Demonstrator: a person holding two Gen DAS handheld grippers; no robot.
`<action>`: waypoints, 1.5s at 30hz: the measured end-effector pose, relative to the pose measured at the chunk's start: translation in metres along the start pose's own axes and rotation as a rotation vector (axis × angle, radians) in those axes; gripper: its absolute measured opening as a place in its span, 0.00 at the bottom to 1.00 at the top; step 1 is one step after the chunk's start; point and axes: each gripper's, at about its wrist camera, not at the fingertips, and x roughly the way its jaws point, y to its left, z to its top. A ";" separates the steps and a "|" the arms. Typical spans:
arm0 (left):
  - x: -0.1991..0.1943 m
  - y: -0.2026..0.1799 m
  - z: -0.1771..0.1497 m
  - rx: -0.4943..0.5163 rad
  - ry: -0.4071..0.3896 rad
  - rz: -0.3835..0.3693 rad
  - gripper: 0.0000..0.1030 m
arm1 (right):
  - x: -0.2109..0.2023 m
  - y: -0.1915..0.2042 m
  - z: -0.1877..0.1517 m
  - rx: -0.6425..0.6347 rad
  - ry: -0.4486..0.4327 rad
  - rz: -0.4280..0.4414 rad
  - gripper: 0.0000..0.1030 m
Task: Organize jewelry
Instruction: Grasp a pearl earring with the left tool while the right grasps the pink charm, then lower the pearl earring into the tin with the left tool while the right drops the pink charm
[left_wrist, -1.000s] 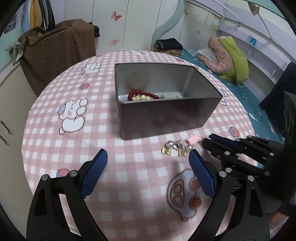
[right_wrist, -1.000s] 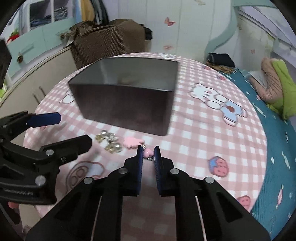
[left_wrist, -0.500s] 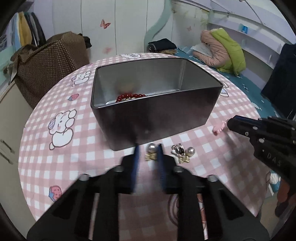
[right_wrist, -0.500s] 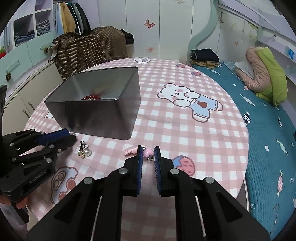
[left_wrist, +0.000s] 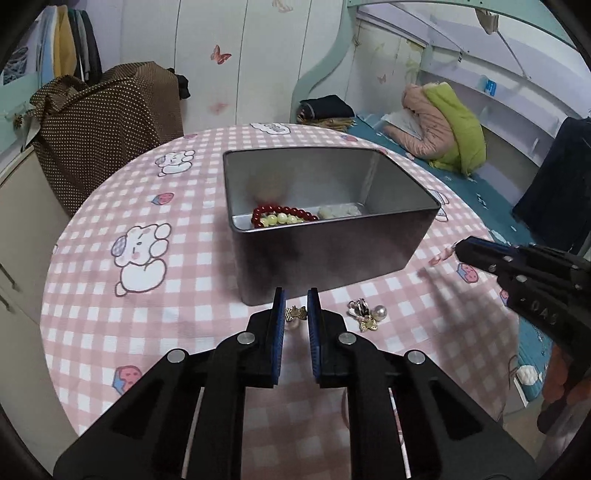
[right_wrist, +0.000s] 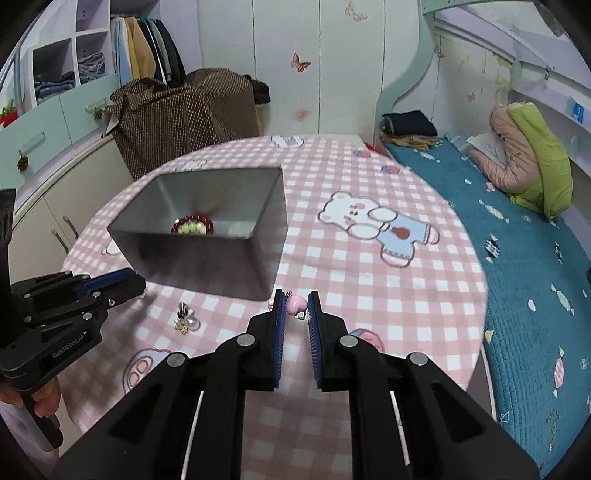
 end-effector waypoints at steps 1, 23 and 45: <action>-0.003 0.002 0.000 -0.006 -0.006 -0.007 0.12 | -0.003 0.000 0.001 0.000 -0.009 -0.003 0.11; -0.071 0.008 0.046 -0.054 -0.220 -0.115 0.12 | -0.034 0.027 0.049 -0.078 -0.184 0.052 0.11; -0.038 -0.029 0.065 -0.017 -0.185 -0.196 0.44 | -0.031 -0.017 0.037 0.055 -0.135 -0.043 0.52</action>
